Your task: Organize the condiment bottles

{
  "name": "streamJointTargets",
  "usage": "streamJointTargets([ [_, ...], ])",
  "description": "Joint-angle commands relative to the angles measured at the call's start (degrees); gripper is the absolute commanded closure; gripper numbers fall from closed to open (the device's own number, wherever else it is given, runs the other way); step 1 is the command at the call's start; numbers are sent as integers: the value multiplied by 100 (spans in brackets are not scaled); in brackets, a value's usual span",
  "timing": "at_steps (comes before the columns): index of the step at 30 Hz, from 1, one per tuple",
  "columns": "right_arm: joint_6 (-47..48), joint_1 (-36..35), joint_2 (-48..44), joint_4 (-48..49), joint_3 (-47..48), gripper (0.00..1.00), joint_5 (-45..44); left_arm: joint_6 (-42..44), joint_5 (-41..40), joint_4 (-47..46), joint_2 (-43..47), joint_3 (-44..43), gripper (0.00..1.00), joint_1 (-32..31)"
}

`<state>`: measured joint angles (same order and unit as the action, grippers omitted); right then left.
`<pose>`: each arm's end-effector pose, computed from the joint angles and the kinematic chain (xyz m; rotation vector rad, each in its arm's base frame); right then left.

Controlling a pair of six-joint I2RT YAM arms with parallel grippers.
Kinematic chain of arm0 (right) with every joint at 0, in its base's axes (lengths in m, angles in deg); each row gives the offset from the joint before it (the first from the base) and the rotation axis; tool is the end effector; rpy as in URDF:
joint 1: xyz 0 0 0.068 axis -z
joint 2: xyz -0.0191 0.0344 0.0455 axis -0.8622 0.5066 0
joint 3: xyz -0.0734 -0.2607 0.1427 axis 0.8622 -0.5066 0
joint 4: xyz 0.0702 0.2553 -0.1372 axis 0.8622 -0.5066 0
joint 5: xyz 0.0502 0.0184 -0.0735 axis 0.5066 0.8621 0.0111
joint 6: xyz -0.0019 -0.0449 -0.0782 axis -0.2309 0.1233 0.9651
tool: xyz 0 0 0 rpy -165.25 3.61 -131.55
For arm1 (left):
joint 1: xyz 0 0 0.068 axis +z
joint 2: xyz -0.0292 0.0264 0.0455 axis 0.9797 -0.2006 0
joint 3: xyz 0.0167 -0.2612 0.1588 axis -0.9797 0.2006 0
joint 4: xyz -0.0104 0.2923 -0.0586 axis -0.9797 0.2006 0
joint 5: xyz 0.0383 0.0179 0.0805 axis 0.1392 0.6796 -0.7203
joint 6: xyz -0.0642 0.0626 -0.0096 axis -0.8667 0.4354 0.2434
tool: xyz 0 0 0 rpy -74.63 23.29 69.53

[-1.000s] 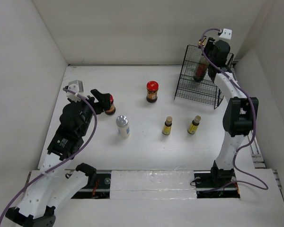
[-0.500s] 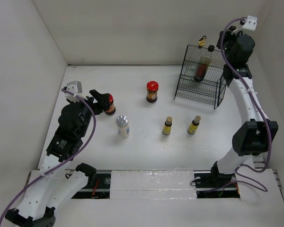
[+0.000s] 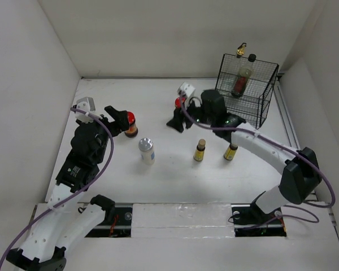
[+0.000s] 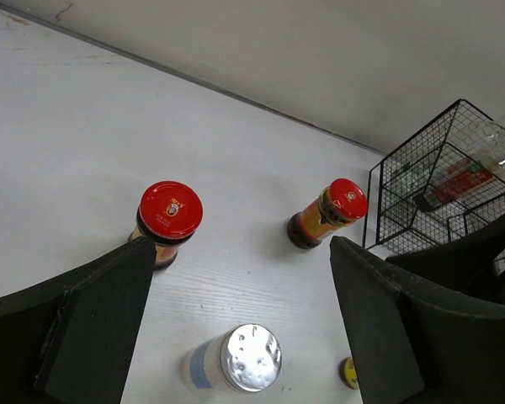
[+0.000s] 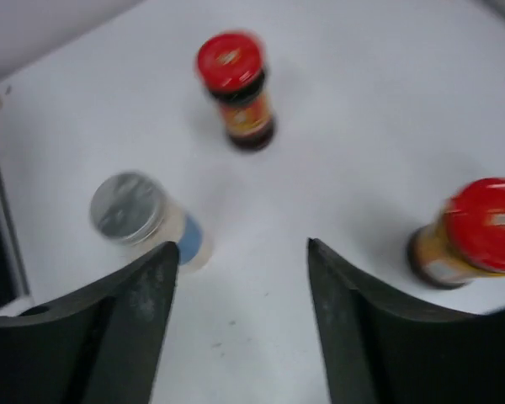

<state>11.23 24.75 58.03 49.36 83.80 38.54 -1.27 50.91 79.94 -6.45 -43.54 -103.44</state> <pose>0.3394 0.2749 0.3625 -0.8332 1.6772 0.7982 0.1915 -0.0610 0.4271 -0.2597 1.5480 -0.4400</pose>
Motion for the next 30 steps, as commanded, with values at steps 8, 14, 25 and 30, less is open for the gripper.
streamJointTargets([
  [8, 862, -1660, 286, -375, -587, 15, 79, -94, -9, -100, 11, -158, 19, 32],
  [14, 758, -1872, 865, 11, -227, 12, -219, -94, 96, -178, 64, -158, 19, 32],
  [25, 169, -1986, 1613, 1653, -129, 12, -624, -32, 149, -179, 64, -106, 19, 32],
  [30, -42, -2039, 1614, 2112, -130, 20, -449, 21, 149, -241, 126, -106, 19, 32],
])
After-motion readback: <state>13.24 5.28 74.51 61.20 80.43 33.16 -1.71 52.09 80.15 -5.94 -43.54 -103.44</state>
